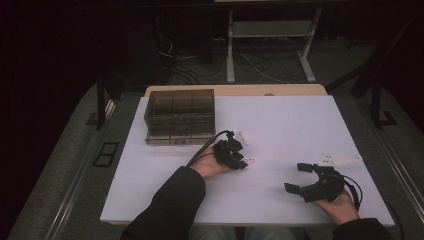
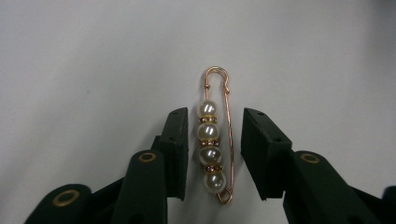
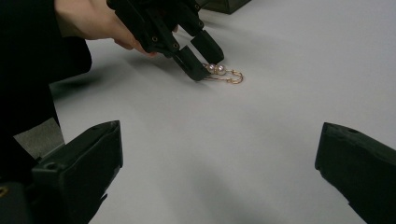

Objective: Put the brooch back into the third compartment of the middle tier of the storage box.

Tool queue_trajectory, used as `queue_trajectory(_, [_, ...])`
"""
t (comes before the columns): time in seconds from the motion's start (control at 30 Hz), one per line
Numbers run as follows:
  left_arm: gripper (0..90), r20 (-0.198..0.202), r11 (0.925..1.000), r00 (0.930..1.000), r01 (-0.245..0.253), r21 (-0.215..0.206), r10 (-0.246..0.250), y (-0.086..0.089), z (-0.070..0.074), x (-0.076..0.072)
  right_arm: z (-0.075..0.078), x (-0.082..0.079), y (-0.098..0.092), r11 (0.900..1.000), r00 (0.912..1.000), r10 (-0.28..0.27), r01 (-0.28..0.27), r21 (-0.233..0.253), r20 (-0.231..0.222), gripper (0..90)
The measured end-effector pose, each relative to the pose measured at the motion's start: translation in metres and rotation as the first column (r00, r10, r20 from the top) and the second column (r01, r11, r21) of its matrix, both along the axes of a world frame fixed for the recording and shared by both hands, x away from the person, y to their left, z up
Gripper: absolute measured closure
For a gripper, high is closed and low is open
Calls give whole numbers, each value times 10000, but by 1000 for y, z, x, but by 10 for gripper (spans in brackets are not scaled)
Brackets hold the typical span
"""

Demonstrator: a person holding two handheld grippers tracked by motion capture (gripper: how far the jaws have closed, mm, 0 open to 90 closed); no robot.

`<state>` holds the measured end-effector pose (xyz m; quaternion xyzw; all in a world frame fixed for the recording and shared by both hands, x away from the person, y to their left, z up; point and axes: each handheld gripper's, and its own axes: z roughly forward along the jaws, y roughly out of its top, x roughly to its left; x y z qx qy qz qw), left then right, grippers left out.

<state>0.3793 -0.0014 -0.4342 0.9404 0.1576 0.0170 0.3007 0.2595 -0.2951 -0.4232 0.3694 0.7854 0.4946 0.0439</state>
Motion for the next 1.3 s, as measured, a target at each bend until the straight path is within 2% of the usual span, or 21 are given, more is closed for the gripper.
queue_trajectory(0.03, [626,-37,9998,9999,-163,-147,162,-1,-1,-1,0,0,0,10000,10000,0,0,0,5,4])
queue_trajectory(0.17, [665,-146,9996,9996,-247,-98,246,0,-1,1,0,0,0,10000,10000,-26,26,11,6,4])
queue_trajectory(0.27, [708,-28,9996,9996,-271,-86,271,0,-1,0,0,0,0,10000,10000,-6,6,14,5,4])
queue_trajectory(0.4, [730,297,9997,9996,-33,254,25,-1,0,-2,0,0,0,10000,10000,-48,48,33,-6,4])
queue_trajectory(0.43, [745,326,9995,9990,-307,-18,308,-4,-1,-4,0,0,0,10000,10000,-51,51,29,12,4])
queue_trajectory(0.47, [762,413,9995,9991,-53,310,41,-3,0,-3,0,0,0,10000,10000,-48,48,20,17,4])
queue_trajectory(0.6, [784,394,9992,9992,-65,386,49,-3,1,-3,0,1,0,10000,10000,-38,38,-7,17,4])
queue_trajectory(0.63, [787,342,9995,9992,-219,222,212,-5,0,-4,0,1,0,10000,10000,-49,49,9,10,4])
queue_trajectory(0.8, [790,274,9994,9995,-130,308,121,-5,1,-2,0,1,0,10000,10000,-32,32,-7,20,4])
queue_trajectory(0.83, [791,268,9987,9996,67,511,-81,-4,3,-1,0,1,0,10000,10000,-22,22,-24,19,4])
queue_trajectory(1.0, [791,79,9995,10000,-46,304,44,-5,4,0,0,1,0,10000,10000,-48,48,-20,2,4])
queue_trajectory(1.03, [791,137,9993,9999,71,379,-77,-4,6,1,0,1,0,10000,10000,-47,47,-11,19,4])
queue_trajectory(1.07, [791,76,9996,10000,-66,258,64,-4,7,0,0,1,-1,10000,10000,-47,47,3,24,4])
queue_trajectory(1.27, [791,21,10000,10000,-65,21,65,0,15,1,0,1,-1,10000,10000,-83,83,-4,22,4])
queue_trajectory(1.3, [791,9,9999,10000,21,99,-21,2,16,1,0,0,-1,10000,10000,-91,91,-1,9,4])
